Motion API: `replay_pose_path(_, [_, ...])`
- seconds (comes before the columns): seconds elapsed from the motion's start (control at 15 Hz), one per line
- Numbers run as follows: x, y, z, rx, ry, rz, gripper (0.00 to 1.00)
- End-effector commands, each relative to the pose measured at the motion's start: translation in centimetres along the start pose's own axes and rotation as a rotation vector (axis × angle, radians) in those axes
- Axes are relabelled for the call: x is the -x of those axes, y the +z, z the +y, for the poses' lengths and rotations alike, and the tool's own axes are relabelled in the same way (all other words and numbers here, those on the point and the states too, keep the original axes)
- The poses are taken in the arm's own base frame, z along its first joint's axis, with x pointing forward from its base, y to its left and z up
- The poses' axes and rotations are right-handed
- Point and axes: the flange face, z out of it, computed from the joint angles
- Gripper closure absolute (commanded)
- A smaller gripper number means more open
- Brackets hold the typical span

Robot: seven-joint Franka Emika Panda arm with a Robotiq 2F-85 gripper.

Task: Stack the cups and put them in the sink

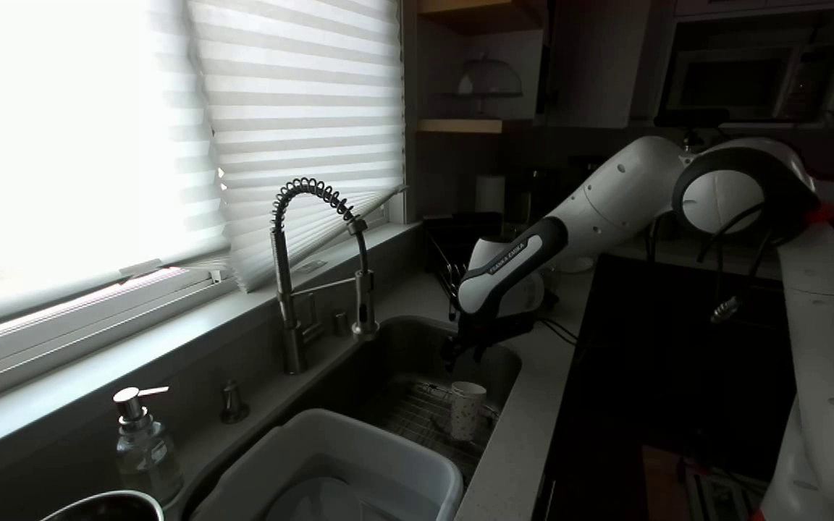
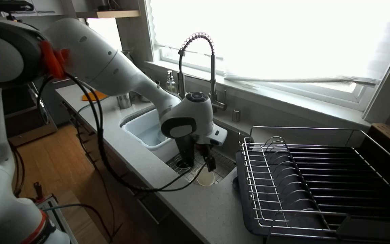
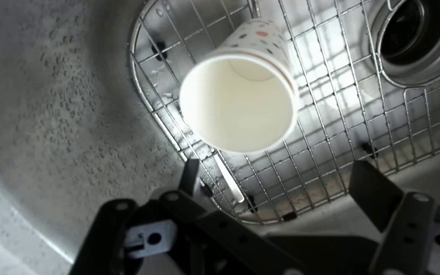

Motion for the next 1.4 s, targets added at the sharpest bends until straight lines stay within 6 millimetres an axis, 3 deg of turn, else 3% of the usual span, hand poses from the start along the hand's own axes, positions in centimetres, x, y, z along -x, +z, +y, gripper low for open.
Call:
replay_pose_path(0.0, [-0.1, -4.8, -0.2, 0.022, -0.021, 0.033, 0.0])
replay_pose_path(0.47, [0.2, -15.4, -1.9, 0.024, 0.048, 0.047, 0.0])
replay_pose_path(0.73, [1.3, -19.9, -3.3, 0.036, 0.088, 0.026, 0.0])
replay_pose_path(1.07, [2.8, -23.0, -4.5, 0.05, 0.144, 0.05, 0.0])
replay_pose_path(1.2, [3.2, -23.1, -4.9, 0.036, 0.122, 0.04, 0.0])
replay_pose_path(1.27, [2.1, -23.2, -4.7, 0.029, 0.125, 0.06, 0.0])
replay_pose_path(1.33, [2.3, -23.2, -4.9, 0.028, 0.121, 0.059, 0.0])
